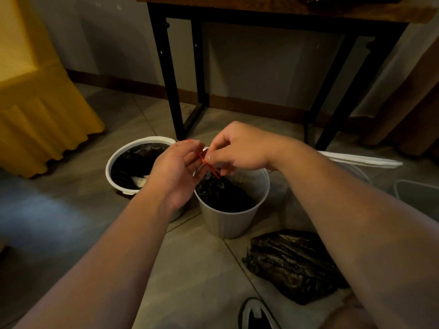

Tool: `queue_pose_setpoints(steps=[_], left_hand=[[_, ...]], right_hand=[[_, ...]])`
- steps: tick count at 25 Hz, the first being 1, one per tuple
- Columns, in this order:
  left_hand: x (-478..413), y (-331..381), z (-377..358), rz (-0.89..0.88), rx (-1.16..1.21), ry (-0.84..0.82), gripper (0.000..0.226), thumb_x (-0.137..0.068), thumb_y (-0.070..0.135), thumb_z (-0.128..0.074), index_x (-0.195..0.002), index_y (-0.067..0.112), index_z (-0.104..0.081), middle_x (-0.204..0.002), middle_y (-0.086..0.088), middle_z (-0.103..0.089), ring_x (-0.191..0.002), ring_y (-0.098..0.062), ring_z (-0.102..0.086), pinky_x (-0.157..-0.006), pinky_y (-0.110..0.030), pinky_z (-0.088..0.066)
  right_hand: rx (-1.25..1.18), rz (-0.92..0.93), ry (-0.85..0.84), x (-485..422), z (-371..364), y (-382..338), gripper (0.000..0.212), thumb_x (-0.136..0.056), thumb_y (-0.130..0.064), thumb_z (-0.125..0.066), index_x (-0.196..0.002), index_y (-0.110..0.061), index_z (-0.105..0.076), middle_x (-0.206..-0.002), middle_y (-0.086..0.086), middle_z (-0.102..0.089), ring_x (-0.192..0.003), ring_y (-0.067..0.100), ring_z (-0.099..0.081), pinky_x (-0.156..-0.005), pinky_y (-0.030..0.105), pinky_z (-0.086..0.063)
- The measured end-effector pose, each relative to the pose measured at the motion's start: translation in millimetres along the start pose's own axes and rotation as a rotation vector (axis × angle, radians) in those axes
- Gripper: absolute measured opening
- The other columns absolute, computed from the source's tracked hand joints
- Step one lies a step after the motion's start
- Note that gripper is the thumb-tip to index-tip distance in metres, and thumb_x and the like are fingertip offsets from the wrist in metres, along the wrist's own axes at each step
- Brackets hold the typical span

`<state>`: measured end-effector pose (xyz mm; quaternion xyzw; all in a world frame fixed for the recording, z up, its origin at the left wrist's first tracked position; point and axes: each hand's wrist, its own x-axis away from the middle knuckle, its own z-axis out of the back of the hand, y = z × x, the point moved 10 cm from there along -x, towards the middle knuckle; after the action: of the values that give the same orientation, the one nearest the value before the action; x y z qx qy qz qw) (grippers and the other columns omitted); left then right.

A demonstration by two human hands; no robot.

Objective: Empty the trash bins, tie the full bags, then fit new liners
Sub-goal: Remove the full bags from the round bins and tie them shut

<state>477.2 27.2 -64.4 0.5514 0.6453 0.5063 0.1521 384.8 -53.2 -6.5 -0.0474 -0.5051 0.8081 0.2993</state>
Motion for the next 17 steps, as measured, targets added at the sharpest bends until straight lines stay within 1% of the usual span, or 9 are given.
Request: queue_pose_setpoints(steps=[2, 3, 5, 6, 7, 9, 11, 14, 17], left_hand=[[4, 3, 0, -0.009, 0.008, 0.029, 0.026, -0.101, 0.035, -0.064, -0.116, 0.013, -0.064, -0.087, 0.001, -0.072, -0.082, -0.016, -0.072, -0.088, -0.036, -0.052], [6, 5, -2, -0.017, -0.005, 0.028, 0.034, -0.101, 0.042, -0.063, -0.116, 0.011, -0.066, -0.087, 0.0, -0.073, -0.082, -0.016, -0.073, -0.087, -0.036, -0.054], [9, 12, -4, -0.05, -0.049, 0.002, 0.054, -0.102, 0.053, -0.056, -0.122, 0.005, -0.068, -0.09, -0.004, -0.076, -0.082, -0.018, -0.074, -0.086, -0.035, -0.057], [11, 16, -7, -0.066, -0.074, -0.017, 0.059, -0.102, 0.056, -0.054, -0.125, 0.004, -0.068, -0.093, -0.006, -0.077, -0.082, -0.019, -0.073, -0.086, -0.036, -0.058], [12, 19, -10, -0.077, -0.097, -0.033, 0.062, -0.102, 0.058, -0.052, -0.126, 0.004, -0.069, -0.097, -0.007, -0.077, -0.084, -0.02, -0.073, -0.086, -0.037, -0.058], [16, 25, -19, -0.096, -0.14, -0.055, 0.064, -0.102, 0.06, -0.049, -0.126, 0.005, -0.07, -0.103, -0.008, -0.077, -0.087, -0.02, -0.074, -0.087, -0.039, -0.057], [19, 35, -28, -0.131, -0.184, -0.064, 0.064, -0.101, 0.061, -0.048, -0.126, 0.007, -0.071, -0.105, -0.008, -0.078, -0.089, -0.02, -0.074, -0.089, -0.041, -0.056], [24, 50, -39, -0.184, -0.226, -0.078, 0.063, -0.1, 0.061, -0.049, -0.125, 0.008, -0.072, -0.107, -0.007, -0.079, -0.093, -0.021, -0.075, -0.095, -0.044, -0.058], [32, 72, -54, -0.242, -0.266, -0.13, 0.061, -0.099, 0.06, -0.051, -0.125, 0.009, -0.073, -0.108, -0.007, -0.079, -0.092, -0.02, -0.075, -0.096, -0.045, -0.06]], right_hand=[[-0.132, -0.147, -0.075, 8, 8, 42, 0.012, -0.103, -0.016, -0.065, -0.105, -0.01, -0.075, -0.101, 0.013, -0.077, -0.079, 0.022, -0.073, -0.068, 0.034, -0.06], [-0.135, -0.244, -0.105, 14, 10, 72, 0.011, -0.104, -0.014, -0.063, -0.108, -0.012, -0.073, -0.106, 0.015, -0.076, -0.08, 0.023, -0.073, -0.068, 0.034, -0.06], [0.067, -0.432, -0.084, 25, 10, 142, 0.01, -0.104, -0.015, -0.062, -0.111, -0.018, -0.07, -0.106, 0.013, -0.073, -0.079, 0.022, -0.071, -0.065, 0.034, -0.059], [0.191, -0.489, -0.013, 28, 11, 173, 0.012, -0.104, -0.018, -0.063, -0.114, -0.02, -0.068, -0.105, 0.011, -0.071, -0.081, 0.021, -0.07, -0.066, 0.034, -0.059], [0.282, -0.505, 0.083, 27, 13, 197, 0.019, -0.103, -0.022, -0.065, -0.122, -0.02, -0.067, -0.11, 0.009, -0.07, -0.088, 0.023, -0.069, -0.073, 0.035, -0.059], [0.326, -0.472, 0.244, 26, 8, 226, 0.036, -0.1, -0.03, -0.068, -0.134, -0.02, -0.064, -0.131, 0.012, -0.063, -0.112, 0.029, -0.065, -0.096, 0.038, -0.054], [0.364, -0.447, 0.311, 25, -1, 240, 0.048, -0.097, -0.036, -0.071, -0.141, -0.021, -0.06, -0.145, 0.012, -0.049, -0.128, 0.034, -0.057, -0.108, 0.04, -0.047], [0.567, -0.405, 0.385, 24, -3, 238, 0.063, -0.087, -0.043, -0.075, -0.144, -0.027, -0.052, -0.146, 0.01, -0.04, -0.134, 0.038, -0.048, -0.113, 0.048, -0.043], [0.575, -0.375, 0.433, 27, 4, 235, 0.066, -0.084, -0.046, -0.075, -0.14, -0.032, -0.046, -0.145, 0.01, -0.037, -0.133, 0.037, -0.046, -0.111, 0.052, -0.043]])
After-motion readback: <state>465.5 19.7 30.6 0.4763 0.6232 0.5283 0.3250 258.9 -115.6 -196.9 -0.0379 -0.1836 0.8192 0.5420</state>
